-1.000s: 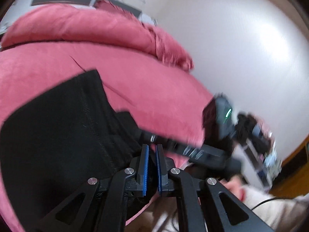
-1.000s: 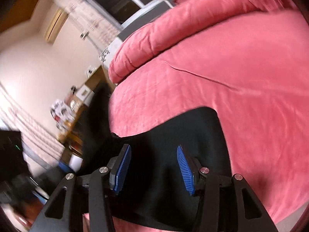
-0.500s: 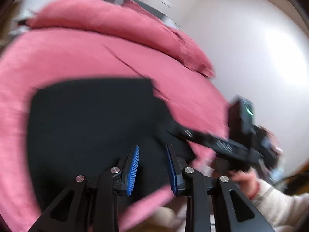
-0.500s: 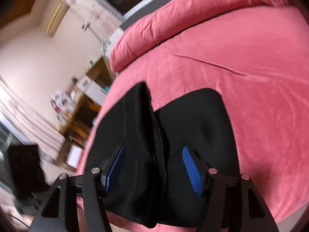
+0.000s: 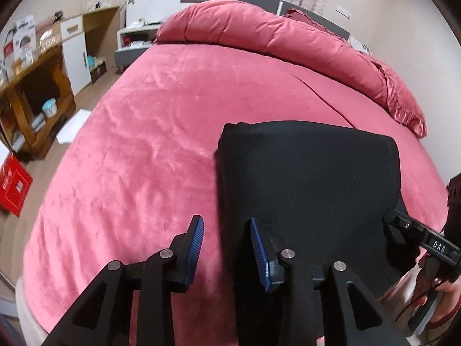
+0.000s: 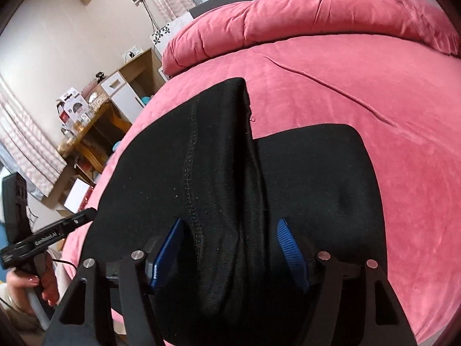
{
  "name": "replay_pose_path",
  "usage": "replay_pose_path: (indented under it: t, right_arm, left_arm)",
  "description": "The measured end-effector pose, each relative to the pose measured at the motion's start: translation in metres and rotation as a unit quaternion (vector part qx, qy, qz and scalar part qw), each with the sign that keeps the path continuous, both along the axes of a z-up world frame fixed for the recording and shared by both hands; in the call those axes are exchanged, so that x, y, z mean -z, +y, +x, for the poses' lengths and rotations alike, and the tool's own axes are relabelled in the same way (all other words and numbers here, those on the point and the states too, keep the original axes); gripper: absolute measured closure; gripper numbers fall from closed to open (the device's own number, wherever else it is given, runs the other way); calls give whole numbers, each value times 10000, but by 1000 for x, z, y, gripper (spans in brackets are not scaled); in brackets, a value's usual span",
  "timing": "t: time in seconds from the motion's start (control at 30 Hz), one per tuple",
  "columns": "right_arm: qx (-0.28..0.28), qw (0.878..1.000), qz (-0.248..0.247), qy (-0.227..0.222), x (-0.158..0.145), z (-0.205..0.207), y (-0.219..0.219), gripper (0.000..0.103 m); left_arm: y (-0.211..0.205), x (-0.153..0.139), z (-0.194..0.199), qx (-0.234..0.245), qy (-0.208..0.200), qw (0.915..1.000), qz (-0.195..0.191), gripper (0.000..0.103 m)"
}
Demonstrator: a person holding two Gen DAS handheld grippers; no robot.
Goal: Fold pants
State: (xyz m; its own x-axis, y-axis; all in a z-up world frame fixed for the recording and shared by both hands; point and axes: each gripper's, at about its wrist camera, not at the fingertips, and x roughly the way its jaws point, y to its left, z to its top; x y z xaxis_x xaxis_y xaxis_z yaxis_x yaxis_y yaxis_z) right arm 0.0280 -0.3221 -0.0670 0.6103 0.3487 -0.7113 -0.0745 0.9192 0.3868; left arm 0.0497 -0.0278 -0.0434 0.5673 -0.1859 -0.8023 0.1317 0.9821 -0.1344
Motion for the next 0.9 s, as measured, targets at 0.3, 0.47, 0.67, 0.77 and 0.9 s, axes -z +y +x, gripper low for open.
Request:
replay_pose_path:
  t: [0.3, 0.47, 0.67, 0.77, 0.9]
  right_arm:
    - [27, 10000, 29, -59, -1, -2, 4, 34]
    - [-192, 9997, 103, -103, -1, -3, 15, 50]
    - [-71, 9999, 89, -102, -5, -2, 21, 83]
    - [-115, 9989, 84, -445, -36, -13, 19, 91]
    - [55, 9973, -83, -734, -73, -30, 4, 95]
  left_arm:
    - [2, -2, 2, -63, 23, 10000, 6, 69]
    - [2, -2, 2, -86, 15, 10000, 24, 69]
    - [2, -1, 0, -131, -49, 9999, 70, 69]
    - [-1, -9, -7, -54, -313, 9995, -5, 69]
    - [-15, -19, -16, 205, -610, 9979, -71, 69]
